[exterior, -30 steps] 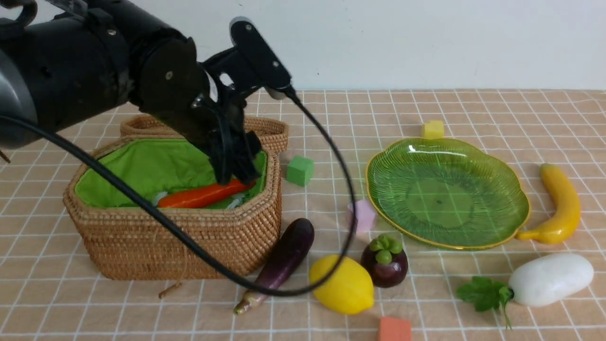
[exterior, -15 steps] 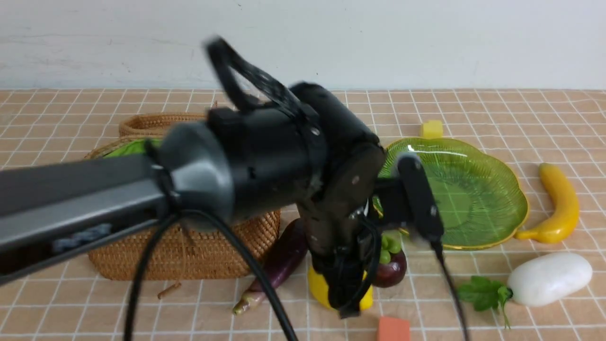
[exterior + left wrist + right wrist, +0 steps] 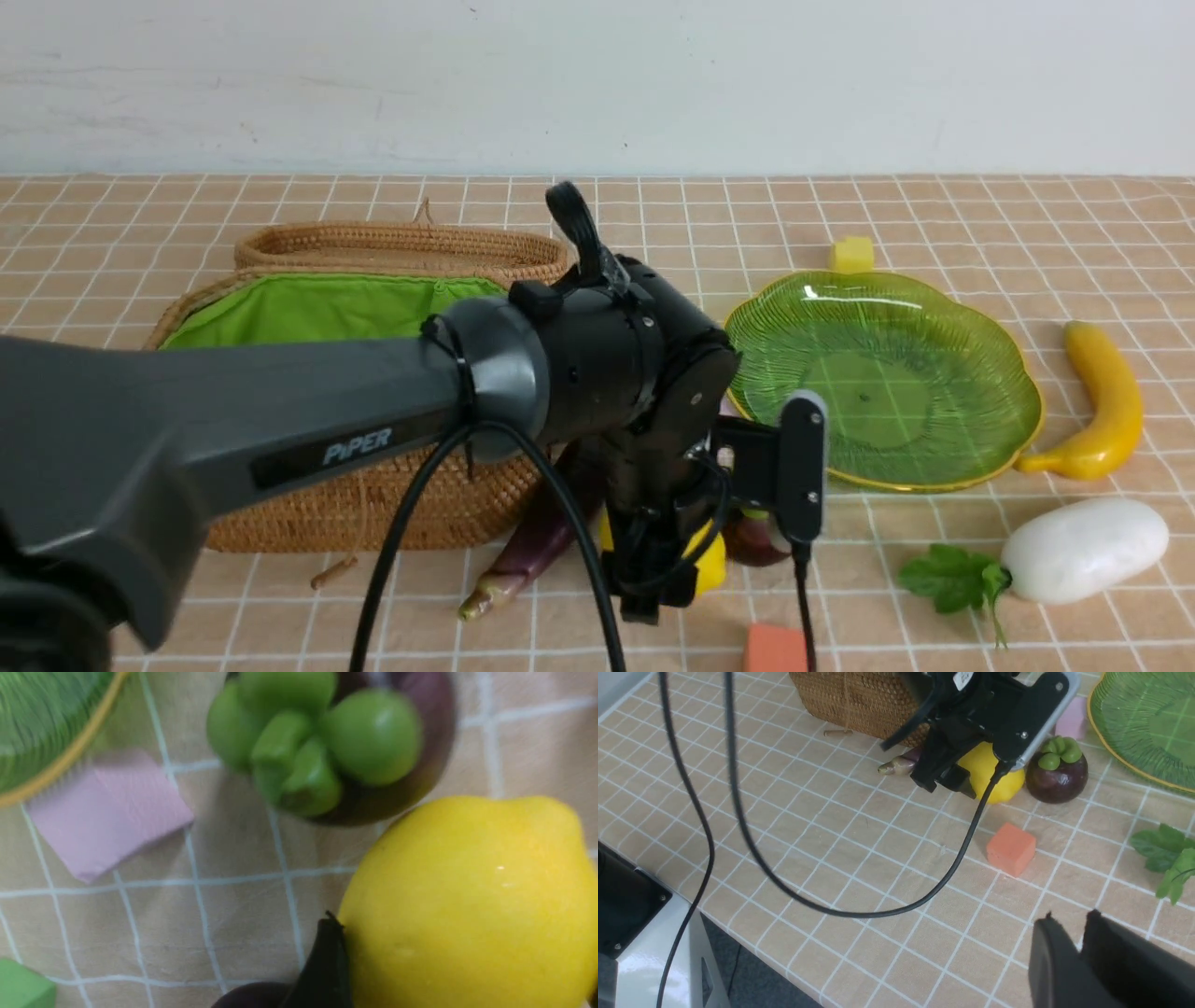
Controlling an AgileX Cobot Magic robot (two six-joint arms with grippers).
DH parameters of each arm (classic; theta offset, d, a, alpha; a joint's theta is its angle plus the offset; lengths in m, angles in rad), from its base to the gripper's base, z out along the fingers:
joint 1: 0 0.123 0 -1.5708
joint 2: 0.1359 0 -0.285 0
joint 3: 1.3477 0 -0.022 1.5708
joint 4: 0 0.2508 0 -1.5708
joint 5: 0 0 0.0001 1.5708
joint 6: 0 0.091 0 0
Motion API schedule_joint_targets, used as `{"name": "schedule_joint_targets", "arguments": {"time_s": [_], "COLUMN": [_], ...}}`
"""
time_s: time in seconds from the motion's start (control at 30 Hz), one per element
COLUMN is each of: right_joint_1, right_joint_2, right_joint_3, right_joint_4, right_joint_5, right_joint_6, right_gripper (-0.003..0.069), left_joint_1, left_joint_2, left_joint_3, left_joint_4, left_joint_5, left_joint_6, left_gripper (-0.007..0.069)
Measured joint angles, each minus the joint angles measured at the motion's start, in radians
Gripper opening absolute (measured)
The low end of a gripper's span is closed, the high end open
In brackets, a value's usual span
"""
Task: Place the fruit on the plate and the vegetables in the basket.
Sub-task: Grab a lemon with your left arm and place it on the plate on the right
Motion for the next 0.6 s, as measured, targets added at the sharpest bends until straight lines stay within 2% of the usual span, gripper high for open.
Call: {"name": "schedule_joint_targets", "arguments": {"time_s": [0.13,0.4,0.47,0.6], "right_joint_1": [0.000,0.000,0.000,0.000], "right_joint_2": [0.000,0.000,0.000,0.000], "right_joint_3": [0.000,0.000,0.000,0.000], "right_joint_4": [0.000,-0.033,-0.082,-0.194], "right_joint_5": [0.000,0.000,-0.012,-0.095], "right_joint_6": [-0.016,-0.013,0.024,0.133], "right_gripper": [0.0123,0.0127,0.0129,0.0130], "left_joint_1": [0.006,0.006,0.000,-0.012], "left_joint_2": [0.010,0.004,-0.009,-0.057], "left_joint_3": [-0.004,-0.009,-0.023,-0.151], "left_joint_4": [-0.042,-0.060,-0.064,-0.133], "left_joint_5": [-0.002,0.018,0.066,0.095], "left_joint_6": [0.003,-0.002,-0.036,-0.212], "left_gripper": [0.0578,0.0577,0.0577,0.0577]}}
